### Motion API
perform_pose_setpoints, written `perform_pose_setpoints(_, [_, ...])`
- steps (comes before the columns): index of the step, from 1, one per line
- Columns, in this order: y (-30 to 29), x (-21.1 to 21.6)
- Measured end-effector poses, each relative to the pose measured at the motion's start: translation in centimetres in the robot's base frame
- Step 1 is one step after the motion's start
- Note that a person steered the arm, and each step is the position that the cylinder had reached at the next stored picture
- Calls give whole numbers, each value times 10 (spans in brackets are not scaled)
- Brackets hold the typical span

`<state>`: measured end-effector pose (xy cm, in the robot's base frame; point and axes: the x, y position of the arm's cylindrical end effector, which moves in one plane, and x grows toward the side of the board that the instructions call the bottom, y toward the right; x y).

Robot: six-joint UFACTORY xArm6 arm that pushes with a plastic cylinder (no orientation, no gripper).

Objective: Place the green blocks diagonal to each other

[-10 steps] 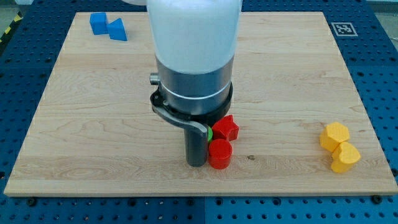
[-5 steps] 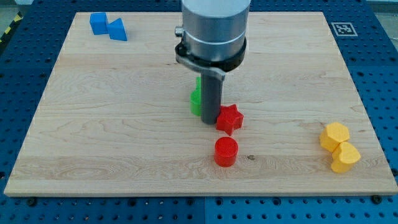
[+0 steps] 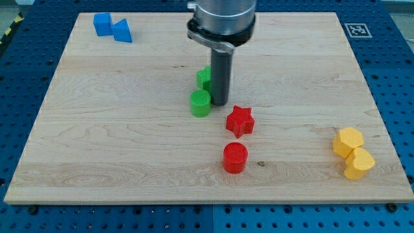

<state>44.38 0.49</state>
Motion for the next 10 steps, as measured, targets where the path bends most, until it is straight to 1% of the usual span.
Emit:
perform_pose_setpoints(1, [-19, -27])
perform_pose_setpoints(7, [4, -162])
perform_pose_setpoints(8, [-5, -159])
perform_pose_setpoints(10, [-88, -84])
